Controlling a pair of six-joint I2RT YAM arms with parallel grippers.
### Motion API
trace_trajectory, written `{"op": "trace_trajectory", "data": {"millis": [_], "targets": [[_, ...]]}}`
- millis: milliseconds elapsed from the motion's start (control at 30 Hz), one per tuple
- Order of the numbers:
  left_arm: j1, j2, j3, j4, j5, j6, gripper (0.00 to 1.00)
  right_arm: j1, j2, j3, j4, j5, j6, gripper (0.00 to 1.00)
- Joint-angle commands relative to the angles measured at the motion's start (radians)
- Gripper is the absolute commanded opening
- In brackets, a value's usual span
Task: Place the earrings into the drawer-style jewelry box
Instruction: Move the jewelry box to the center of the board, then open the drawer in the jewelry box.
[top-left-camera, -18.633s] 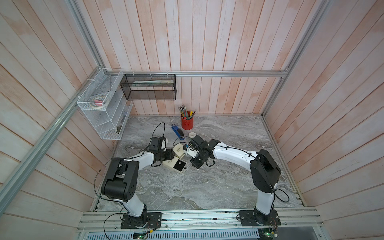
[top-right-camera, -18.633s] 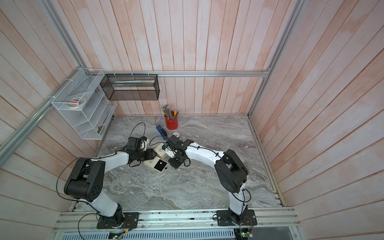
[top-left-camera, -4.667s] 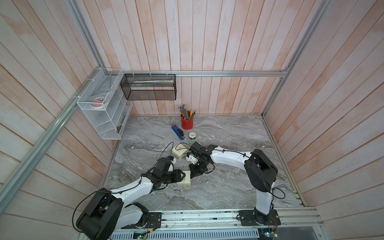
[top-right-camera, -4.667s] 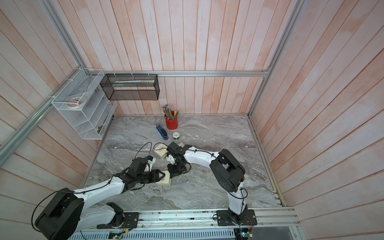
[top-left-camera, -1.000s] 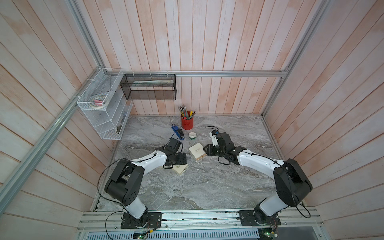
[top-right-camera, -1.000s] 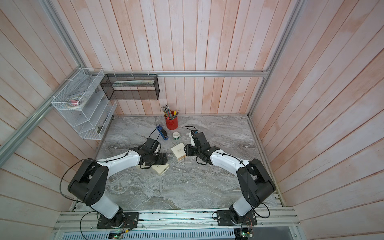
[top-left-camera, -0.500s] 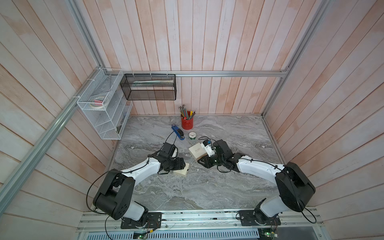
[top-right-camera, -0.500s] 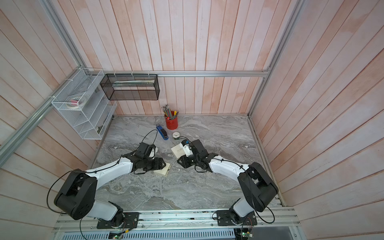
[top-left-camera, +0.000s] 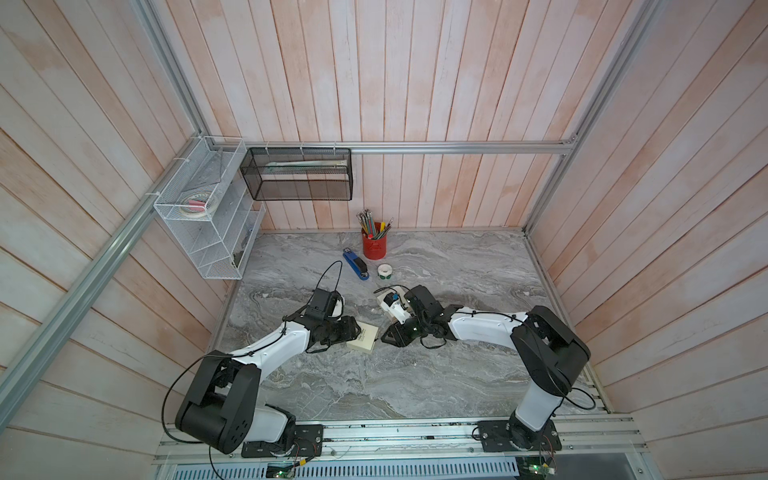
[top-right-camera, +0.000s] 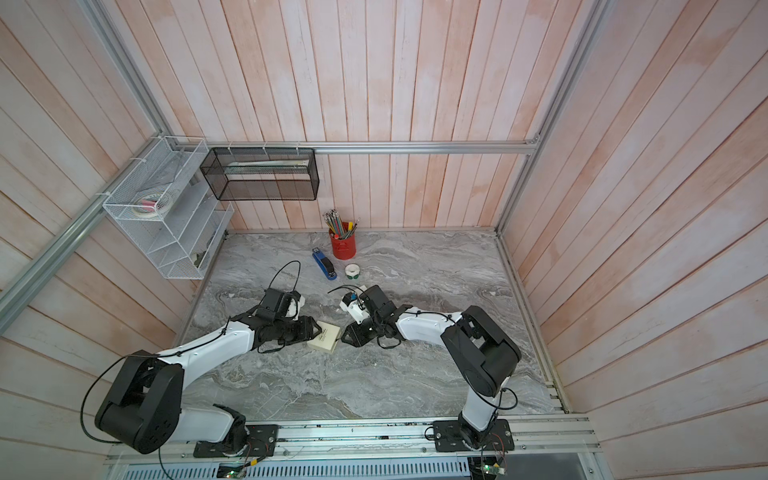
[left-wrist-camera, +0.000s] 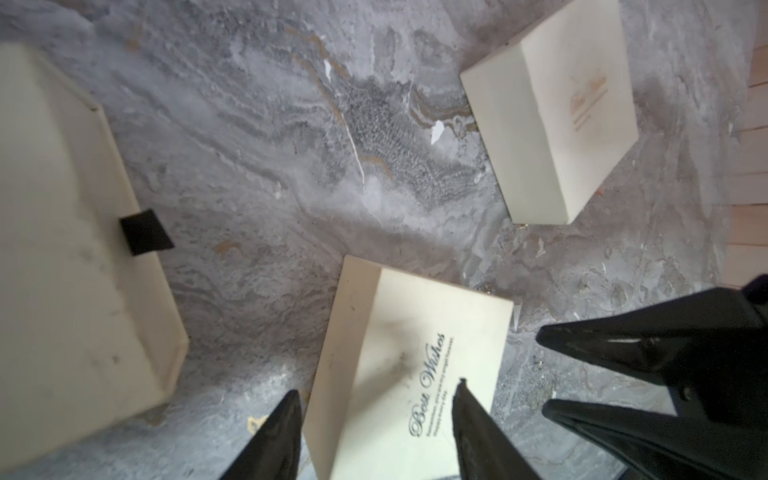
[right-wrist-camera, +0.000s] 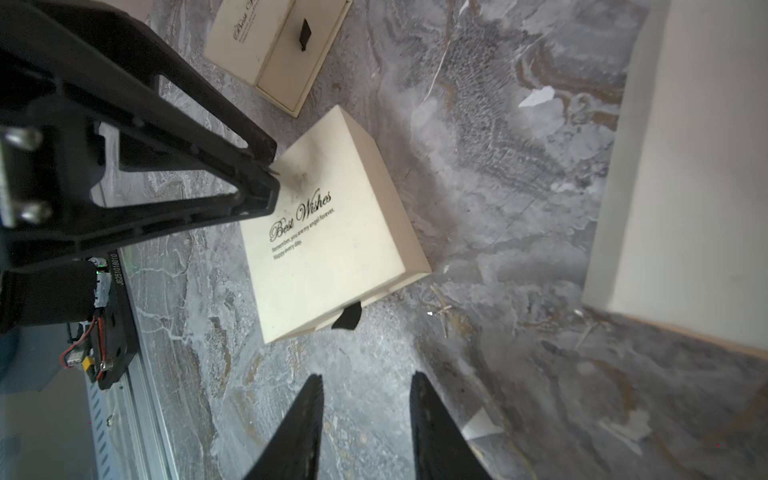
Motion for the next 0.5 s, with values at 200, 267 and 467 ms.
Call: {"op": "trace_trajectory", "data": {"millis": [200, 267, 467], "targets": [[0.016, 0.065, -0.015, 0.034, 0.022, 0.018, 0.54, 0.01, 0.084, 0.082, -0.061, -0.032, -0.082, 0.3], [0.016, 0.07, -0.014, 0.033, 0.02, 0.019, 0.54, 0.012, 0.096, 0.09, -0.062, -0.035, -0.086, 0.29], [0.018, 0.084, -0.01, 0.027, 0.019, 0.025, 0.54, 0.018, 0.125, 0.108, -0.067, -0.046, -0.094, 0.28]]}}
